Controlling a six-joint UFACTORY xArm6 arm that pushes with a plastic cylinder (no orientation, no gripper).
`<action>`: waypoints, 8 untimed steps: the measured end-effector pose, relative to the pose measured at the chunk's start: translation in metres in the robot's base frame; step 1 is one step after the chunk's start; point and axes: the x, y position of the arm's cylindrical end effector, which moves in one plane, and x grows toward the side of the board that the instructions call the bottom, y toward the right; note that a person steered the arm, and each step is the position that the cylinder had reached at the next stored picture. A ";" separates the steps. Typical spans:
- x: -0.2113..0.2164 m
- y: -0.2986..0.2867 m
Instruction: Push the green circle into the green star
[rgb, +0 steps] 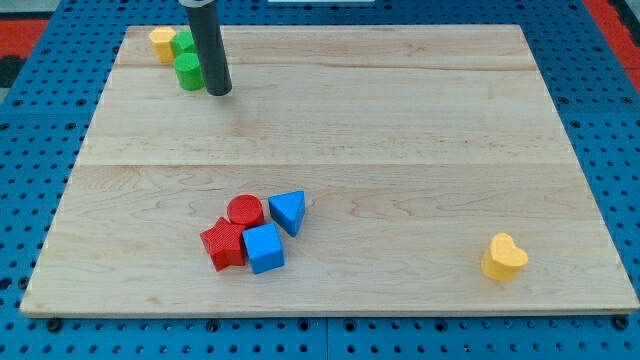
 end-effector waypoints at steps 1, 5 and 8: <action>-0.007 0.000; 0.034 -0.049; -0.012 -0.060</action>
